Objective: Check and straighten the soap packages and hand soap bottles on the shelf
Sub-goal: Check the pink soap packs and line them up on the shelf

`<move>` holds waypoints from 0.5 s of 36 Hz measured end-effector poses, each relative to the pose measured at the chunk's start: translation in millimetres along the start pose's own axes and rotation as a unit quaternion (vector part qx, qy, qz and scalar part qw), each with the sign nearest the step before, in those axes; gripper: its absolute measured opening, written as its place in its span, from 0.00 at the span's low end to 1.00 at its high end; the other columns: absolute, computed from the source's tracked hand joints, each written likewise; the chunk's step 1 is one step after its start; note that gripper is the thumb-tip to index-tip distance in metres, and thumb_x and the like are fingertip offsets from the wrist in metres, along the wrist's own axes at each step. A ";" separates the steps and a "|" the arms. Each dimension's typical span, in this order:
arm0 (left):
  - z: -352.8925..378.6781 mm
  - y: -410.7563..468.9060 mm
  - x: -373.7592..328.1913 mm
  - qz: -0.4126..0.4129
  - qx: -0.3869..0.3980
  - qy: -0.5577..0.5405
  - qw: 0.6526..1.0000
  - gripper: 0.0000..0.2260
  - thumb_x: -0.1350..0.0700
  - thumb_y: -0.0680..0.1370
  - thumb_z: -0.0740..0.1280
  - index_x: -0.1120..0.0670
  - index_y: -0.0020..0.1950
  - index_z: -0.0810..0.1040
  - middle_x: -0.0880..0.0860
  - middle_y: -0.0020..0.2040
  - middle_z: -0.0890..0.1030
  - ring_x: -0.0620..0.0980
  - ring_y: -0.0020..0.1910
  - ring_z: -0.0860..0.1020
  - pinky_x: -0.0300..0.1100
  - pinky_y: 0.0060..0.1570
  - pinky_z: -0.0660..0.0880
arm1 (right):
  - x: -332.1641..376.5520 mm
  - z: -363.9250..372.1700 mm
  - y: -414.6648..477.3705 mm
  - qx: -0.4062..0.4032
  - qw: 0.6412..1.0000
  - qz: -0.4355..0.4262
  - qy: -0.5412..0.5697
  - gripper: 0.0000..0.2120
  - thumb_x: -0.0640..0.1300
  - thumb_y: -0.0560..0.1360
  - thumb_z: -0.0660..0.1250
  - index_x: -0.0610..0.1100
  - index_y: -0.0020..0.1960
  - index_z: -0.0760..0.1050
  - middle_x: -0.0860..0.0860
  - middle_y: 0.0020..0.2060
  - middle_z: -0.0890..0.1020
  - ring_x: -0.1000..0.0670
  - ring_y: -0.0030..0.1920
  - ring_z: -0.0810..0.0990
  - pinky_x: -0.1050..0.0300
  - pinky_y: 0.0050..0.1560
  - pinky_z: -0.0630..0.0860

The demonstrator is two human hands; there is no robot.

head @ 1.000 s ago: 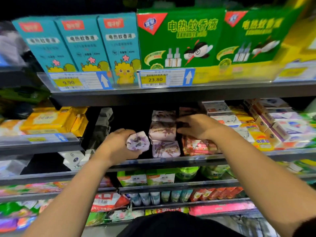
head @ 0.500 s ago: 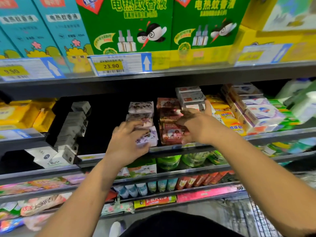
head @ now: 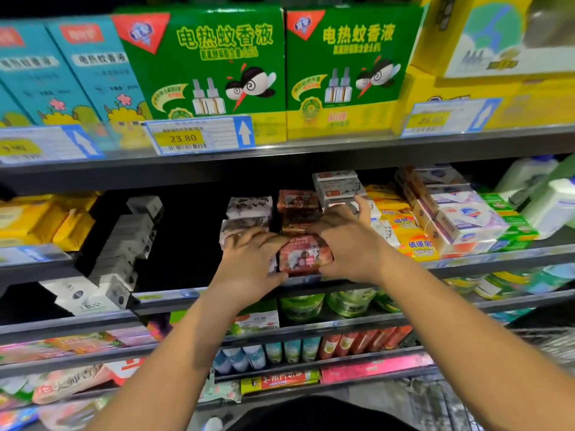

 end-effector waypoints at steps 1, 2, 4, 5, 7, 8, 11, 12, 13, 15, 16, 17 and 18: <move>-0.8 0.8 -1.5 -0.002 -0.002 -0.010 1.000 0.31 0.36 0.75 0.66 0.40 0.76 0.60 0.43 0.74 0.66 0.47 0.76 0.56 0.47 0.69 0.51 | 0.9 -1.9 -0.2 -0.011 1.000 -0.011 0.012 0.30 0.59 0.67 0.71 0.52 0.66 0.74 0.52 0.62 0.76 0.48 0.70 0.64 0.36 0.72 0.36; -1.4 1.4 -2.3 -0.005 -0.004 -0.017 1.000 0.32 0.36 0.75 0.66 0.40 0.76 0.60 0.44 0.74 0.67 0.47 0.76 0.56 0.46 0.68 0.50 | 2.1 -3.9 -1.0 -0.025 0.999 -0.022 0.023 0.30 0.59 0.66 0.71 0.51 0.66 0.75 0.52 0.61 0.77 0.47 0.69 0.66 0.37 0.74 0.39; -3.5 1.8 -1.9 -0.011 -0.009 -0.030 0.999 0.33 0.36 0.74 0.67 0.40 0.76 0.61 0.44 0.73 0.68 0.47 0.75 0.58 0.44 0.67 0.50 | 5.3 -9.0 -2.4 -0.048 0.997 -0.044 0.044 0.30 0.59 0.65 0.72 0.49 0.65 0.76 0.50 0.61 0.77 0.46 0.67 0.70 0.46 0.74 0.46; -6.3 1.2 -0.8 -0.013 -0.022 -0.042 0.999 0.33 0.37 0.74 0.68 0.41 0.76 0.62 0.44 0.72 0.69 0.47 0.75 0.59 0.44 0.68 0.50 | 6.3 -10.8 -3.7 -0.054 0.995 -0.050 0.067 0.31 0.58 0.66 0.73 0.48 0.66 0.76 0.49 0.62 0.77 0.46 0.66 0.71 0.53 0.72 0.49; -16.5 -1.1 1.6 0.000 -0.070 -0.102 0.992 0.31 0.40 0.72 0.71 0.42 0.73 0.67 0.44 0.68 0.73 0.47 0.71 0.65 0.44 0.68 0.56 | 3.0 -16.8 -6.9 -0.059 0.984 -0.036 0.165 0.32 0.53 0.67 0.76 0.47 0.69 0.74 0.51 0.64 0.74 0.50 0.66 0.70 0.70 0.65 0.55; -24.6 -3.3 1.7 0.020 -0.102 -0.152 0.983 0.29 0.41 0.71 0.72 0.43 0.71 0.71 0.43 0.66 0.74 0.47 0.69 0.68 0.43 0.67 0.61 | -1.9 -19.0 -8.9 -0.060 0.973 -0.016 0.220 0.32 0.51 0.68 0.77 0.48 0.70 0.73 0.53 0.64 0.72 0.53 0.65 0.70 0.76 0.62 0.56; -52.2 -13.0 4.2 0.070 -0.182 -0.308 0.931 0.23 0.42 0.72 0.71 0.44 0.66 0.75 0.36 0.63 0.74 0.36 0.66 0.69 0.38 0.66 0.66 | -16.3 -25.7 -18.6 -0.090 0.919 0.028 0.382 0.31 0.50 0.66 0.80 0.59 0.66 0.73 0.65 0.59 0.72 0.56 0.63 0.75 0.65 0.66 0.71; -58.0 -14.6 5.1 0.071 -0.187 -0.334 0.921 0.23 0.41 0.72 0.71 0.43 0.65 0.75 0.36 0.64 0.73 0.36 0.67 0.69 0.38 0.66 0.66 | -19.9 -26.6 -22.4 -0.100 0.895 0.044 0.432 0.30 0.51 0.65 0.81 0.63 0.63 0.73 0.65 0.59 0.73 0.56 0.61 0.77 0.56 0.64 0.76; -62.0 -15.5 5.4 0.071 -0.184 -0.349 0.916 0.23 0.41 0.72 0.71 0.43 0.65 0.75 0.38 0.65 0.74 0.38 0.67 0.69 0.39 0.67 0.67 | -21.5 -28.1 -26.1 -0.106 0.869 0.059 0.480 0.29 0.49 0.65 0.82 0.64 0.60 0.74 0.63 0.59 0.76 0.55 0.60 0.79 0.52 0.60 0.79; -64.2 -16.2 3.4 0.077 -0.168 -0.367 0.912 0.24 0.40 0.71 0.72 0.38 0.66 0.74 0.41 0.67 0.72 0.42 0.69 0.69 0.42 0.67 0.69 | -20.0 -30.9 -32.2 -0.115 0.805 0.074 0.578 0.26 0.42 0.66 0.82 0.58 0.59 0.77 0.55 0.56 0.82 0.53 0.55 0.83 0.52 0.53 0.82; -64.7 -16.8 1.8 0.080 -0.161 -0.383 0.906 0.25 0.40 0.70 0.73 0.37 0.66 0.73 0.41 0.68 0.71 0.44 0.71 0.69 0.44 0.67 0.70 | -18.6 -32.6 -34.9 -0.121 0.777 0.079 0.612 0.24 0.42 0.65 0.81 0.55 0.58 0.79 0.53 0.52 0.84 0.52 0.53 0.84 0.55 0.50 0.82; -66.5 -18.2 0.2 0.083 -0.161 -0.405 0.896 0.26 0.42 0.70 0.74 0.38 0.67 0.73 0.42 0.69 0.70 0.46 0.71 0.69 0.46 0.66 0.72 | -17.6 -34.3 -37.8 -0.128 0.757 0.084 0.635 0.22 0.44 0.64 0.79 0.52 0.56 0.80 0.52 0.50 0.86 0.52 0.52 0.85 0.57 0.47 0.82; -68.6 -19.9 -0.7 0.087 -0.170 -0.418 0.888 0.26 0.42 0.70 0.74 0.39 0.67 0.74 0.43 0.70 0.70 0.48 0.71 0.69 0.47 0.65 0.73 | -16.3 -34.9 -39.7 -0.135 0.737 0.088 0.657 0.19 0.45 0.64 0.78 0.50 0.55 0.81 0.52 0.48 0.86 0.52 0.50 0.85 0.59 0.45 0.81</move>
Point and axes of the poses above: each hand's wrist, its own y-axis towards the middle knuckle, its own z-axis out of the palm, x = y × z, the point moved 8 cm from there along y, towards the middle knuckle
